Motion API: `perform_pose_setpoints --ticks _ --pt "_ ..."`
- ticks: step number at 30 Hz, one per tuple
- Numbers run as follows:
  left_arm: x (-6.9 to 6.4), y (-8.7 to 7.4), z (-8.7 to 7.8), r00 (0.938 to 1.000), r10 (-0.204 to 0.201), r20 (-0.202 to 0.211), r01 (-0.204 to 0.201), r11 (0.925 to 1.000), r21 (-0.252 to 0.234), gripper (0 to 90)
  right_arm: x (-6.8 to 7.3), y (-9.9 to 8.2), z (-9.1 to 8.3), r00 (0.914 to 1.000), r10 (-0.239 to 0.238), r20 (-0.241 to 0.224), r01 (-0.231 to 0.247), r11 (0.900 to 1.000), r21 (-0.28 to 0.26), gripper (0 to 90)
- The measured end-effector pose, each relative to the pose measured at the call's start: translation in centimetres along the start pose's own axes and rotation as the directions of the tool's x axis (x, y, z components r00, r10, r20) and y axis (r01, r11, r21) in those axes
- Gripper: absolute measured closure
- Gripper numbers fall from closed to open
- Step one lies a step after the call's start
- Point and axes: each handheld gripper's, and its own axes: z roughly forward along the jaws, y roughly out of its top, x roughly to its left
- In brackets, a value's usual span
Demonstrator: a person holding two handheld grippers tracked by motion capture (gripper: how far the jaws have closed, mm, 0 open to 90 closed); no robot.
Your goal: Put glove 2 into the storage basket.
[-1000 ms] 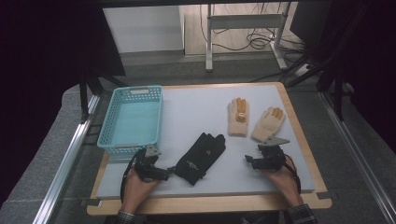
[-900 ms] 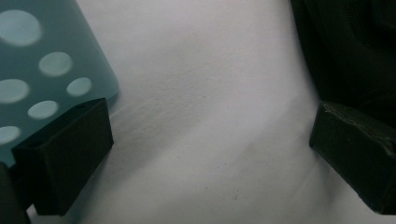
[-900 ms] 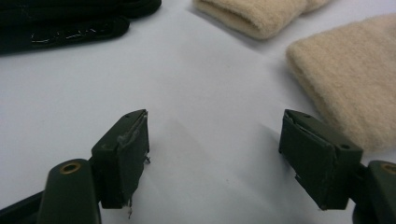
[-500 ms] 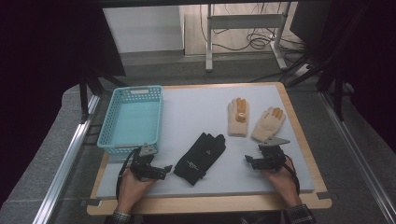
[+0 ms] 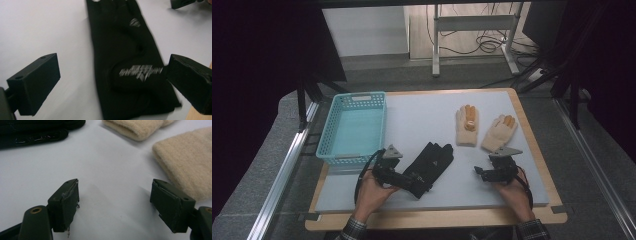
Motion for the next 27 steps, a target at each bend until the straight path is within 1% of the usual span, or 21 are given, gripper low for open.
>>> perform_pose_setpoints --ticks 3,5,6,12,14,16,17,19,22,23,24,25,27 --pt "-0.6 1.3 1.6 0.9997 0.018 0.014 -0.019 0.9992 0.036 0.0 0.0 0.0 0.0 1.0 0.0 0.0 0.0 1.0 0.0 22.9" --pt "-0.8 1.8 2.6 0.9996 0.017 0.021 -0.018 0.998 0.061 0.0 0.0 0.0 0.0 1.0 0.0 -0.001 0.0 1.0 0.0 22.9" --pt "-0.9 2.0 3.4 0.9997 0.016 0.019 -0.017 0.9965 0.082 0.0 0.0 0.0 0.0 1.0 0.0 -0.001 0.0 1.0 0.0 22.9" --pt "-0.9 2.6 5.6 1.0 0.0 -0.001 0.0 0.9919 0.127 0.0 0.0 0.0 0.0 1.0 0.001 -0.002 -0.001 1.0 0.001 22.9" --pt "-0.8 2.7 6.1 0.9999 -0.014 0.005 0.013 0.9911 0.133 0.0 0.0 0.0 0.0 1.0 0.001 -0.002 -0.001 1.0 0.001 22.9" --pt "-1.1 2.8 6.6 0.9999 -0.004 0.017 0.002 0.9894 0.145 0.0 0.0 0.0 0.0 1.0 0.001 -0.002 -0.001 1.0 0.001 22.9" --pt "-1.3 2.8 6.8 0.9999 0.003 0.014 -0.005 0.9884 0.152 0.0 0.0 0.0 0.0 1.0 0.001 -0.002 -0.001 1.0 0.001 22.9" --pt "-1.8 2.6 7.2 0.9996 0.028 -0.009 -0.026 0.9838 0.177 0.0 0.0 0.0 0.0 1.0 0.0 -0.002 0.0 1.0 0.001 22.9" --pt "-2.4 2.3 7.5 0.9978 0.057 -0.036 -0.049 0.9807 0.189 0.0 0.0 0.0 0.0 1.0 0.0 -0.002 0.0 1.0 0.001 22.9" --pt "-2.6 2.3 7.5 0.9966 0.07 -0.044 -0.06 0.9787 0.197 0.0 0.0 0.0 0.0 1.0 0.0 -0.002 0.0 1.0 0.001 22.9" --pt "-2.7 2.2 7.6 0.9941 0.086 -0.066 -0.071 0.975 0.211 0.0 0.0 0.0 0.0 1.0 0.0 -0.002 0.0 1.0 0.001 22.9" --pt "-2.7 2.2 7.7 0.9933 0.088 -0.075 -0.07 0.9735 0.218 0.0 0.0 0.0 0.0 1.0 0.0 -0.002 0.0 1.0 0.001 22.9" --pt "-2.4 2.2 7.7 0.9953 0.058 -0.078 -0.039 0.9743 0.222 0.0 0.0 0.0 0.0 1.0 0.0 -0.002 0.0 1.0 0.001 22.9"
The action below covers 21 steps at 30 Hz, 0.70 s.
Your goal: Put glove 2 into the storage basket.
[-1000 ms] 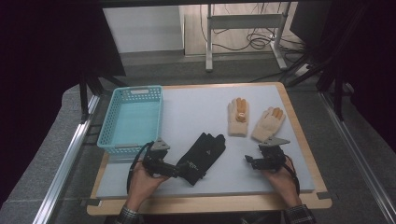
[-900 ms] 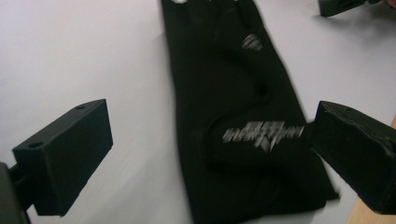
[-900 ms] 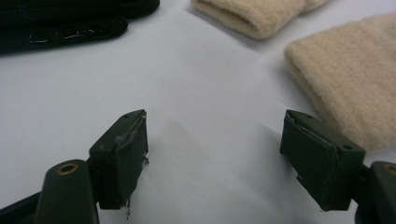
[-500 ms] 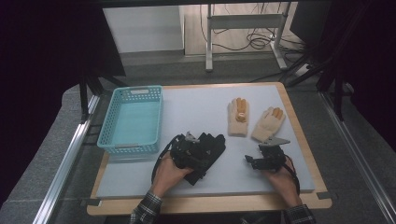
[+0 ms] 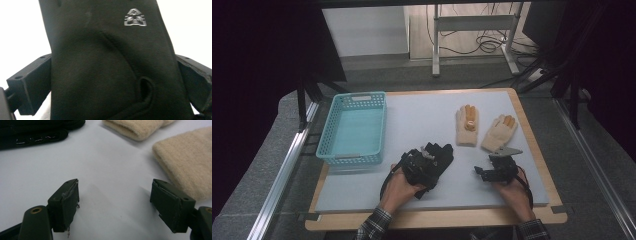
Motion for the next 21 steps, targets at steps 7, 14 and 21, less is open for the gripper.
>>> perform_pose_setpoints --ticks 7,14,21 --pt "0.8 0.0 -0.4 0.9994 -0.035 -0.002 0.035 0.9994 -0.005 9.8 0.0 0.0 0.0 1.0 0.0 0.0 0.0 1.0 0.0 22.9" --pt "1.5 -0.4 -1.4 0.999 -0.041 -0.019 0.041 0.9987 -0.031 46.4 0.0 0.0 0.0 1.0 0.001 0.0 -0.001 1.0 0.0 22.8" --pt "2.5 -0.6 -1.9 0.997 -0.072 0.026 0.074 0.9957 -0.056 63.4 0.0 0.0 0.0 1.0 0.0 0.001 0.0 1.0 0.0 22.9"
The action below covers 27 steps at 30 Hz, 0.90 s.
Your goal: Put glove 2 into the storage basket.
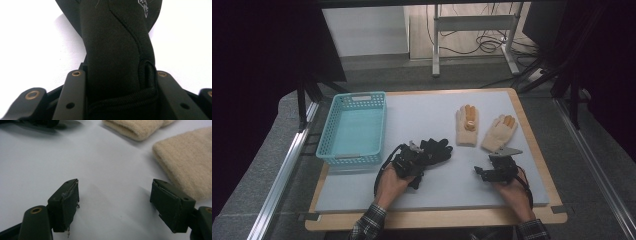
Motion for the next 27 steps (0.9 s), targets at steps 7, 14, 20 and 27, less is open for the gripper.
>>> perform_pose_setpoints --ticks 7,14,20,27 --pt "0.7 1.1 -1.5 0.9998 -0.001 -0.019 0.001 0.9997 -0.025 63.8 0.0 0.0 0.0 1.0 0.001 0.0 -0.001 1.0 0.0 22.8" --pt "1.6 2.7 -3.5 0.9986 -0.005 -0.053 0.002 0.999 -0.044 63.4 0.0 0.0 0.0 1.0 0.0 0.001 0.0 1.0 0.0 22.8" --pt "2.6 3.7 -4.9 0.9965 -0.025 -0.079 0.019 0.9976 -0.067 62.7 0.0 0.0 0.0 1.0 -0.001 0.0 0.001 1.0 0.0 22.8" --pt "3.8 4.9 -6.3 0.9939 -0.044 -0.102 0.036 0.9964 -0.077 62.4 0.0 0.0 0.0 1.0 0.0 0.0 0.0 1.0 0.0 22.8"
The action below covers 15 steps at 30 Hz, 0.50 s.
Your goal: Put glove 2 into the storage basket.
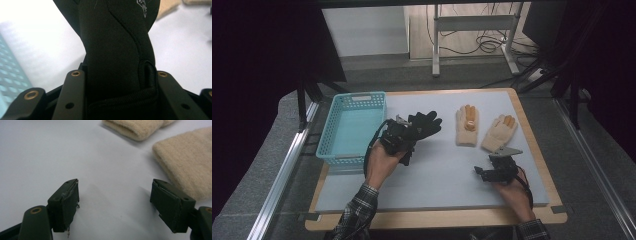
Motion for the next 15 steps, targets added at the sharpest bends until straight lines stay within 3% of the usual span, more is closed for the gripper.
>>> perform_pose_setpoints --ticks 8,15 --pt "1.8 1.5 -1.8 0.9991 -0.028 -0.033 0.027 0.9995 -0.018 62.3 0.0 0.0 0.0 1.0 -0.002 0.0 0.002 1.0 0.0 22.7" --pt "4.0 2.1 -3.2 0.9946 -0.067 -0.08 0.066 0.9977 -0.018 62.3 0.0 0.0 0.0 1.0 -0.002 0.0 0.002 1.0 0.0 22.7"
